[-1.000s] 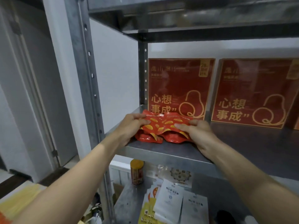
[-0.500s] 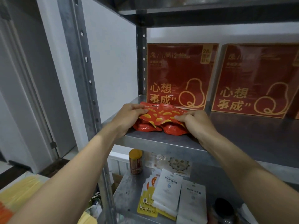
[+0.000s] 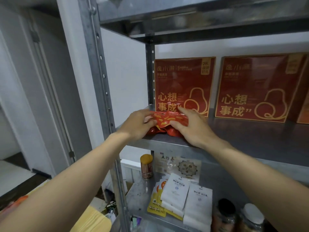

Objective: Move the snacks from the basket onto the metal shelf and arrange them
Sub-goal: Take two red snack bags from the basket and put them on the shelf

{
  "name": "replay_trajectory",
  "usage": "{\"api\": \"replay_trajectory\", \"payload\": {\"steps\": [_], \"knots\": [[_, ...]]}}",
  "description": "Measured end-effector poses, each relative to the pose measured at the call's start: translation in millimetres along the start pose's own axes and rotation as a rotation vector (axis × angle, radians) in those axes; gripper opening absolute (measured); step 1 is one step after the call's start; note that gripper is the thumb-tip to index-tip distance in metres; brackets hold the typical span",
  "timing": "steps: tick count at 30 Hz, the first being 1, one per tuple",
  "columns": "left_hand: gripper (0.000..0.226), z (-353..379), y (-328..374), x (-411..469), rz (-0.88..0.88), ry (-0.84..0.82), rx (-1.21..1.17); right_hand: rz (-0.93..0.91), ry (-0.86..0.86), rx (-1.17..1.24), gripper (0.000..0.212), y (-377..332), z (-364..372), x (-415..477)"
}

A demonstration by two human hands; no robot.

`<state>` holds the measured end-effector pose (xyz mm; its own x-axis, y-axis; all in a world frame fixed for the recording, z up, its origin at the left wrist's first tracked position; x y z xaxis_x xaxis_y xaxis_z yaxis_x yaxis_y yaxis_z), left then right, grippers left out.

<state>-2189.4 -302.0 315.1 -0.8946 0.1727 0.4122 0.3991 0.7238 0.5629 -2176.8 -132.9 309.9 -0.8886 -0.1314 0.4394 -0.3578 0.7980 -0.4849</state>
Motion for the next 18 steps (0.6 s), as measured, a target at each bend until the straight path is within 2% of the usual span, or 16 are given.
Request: {"api": "replay_trajectory", "payload": {"steps": [4, 8, 13, 18], "knots": [[0.044, -11, 10, -22, 0.004, 0.024, 0.313, -0.154, -0.063, -0.194, 0.075, -25, 4, -15], [0.054, -28, 13, -64, -0.041, 0.124, 0.558, -0.257, -0.038, -0.349, 0.071, -56, 7, -36], [0.057, -63, -6, -147, -0.16, 0.249, 0.707, -0.379, -0.03, -0.423, 0.07, -100, 37, -80], [0.061, -114, -44, -242, -0.32, 0.319, 0.829, -0.483, -0.093, -0.378, 0.073, -162, 92, -125]]}}
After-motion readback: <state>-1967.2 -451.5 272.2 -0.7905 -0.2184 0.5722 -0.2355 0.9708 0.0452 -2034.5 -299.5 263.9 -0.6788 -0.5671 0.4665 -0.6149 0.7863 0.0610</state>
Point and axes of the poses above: each hand's wrist, its own x-axis towards the middle knuckle, its own z-axis out of the palm, y = z × x, the point moved 9 cm from there along x, towards the middle knuckle, and after that the axes turned 4 degrees about -x, right-handed, at the moved point
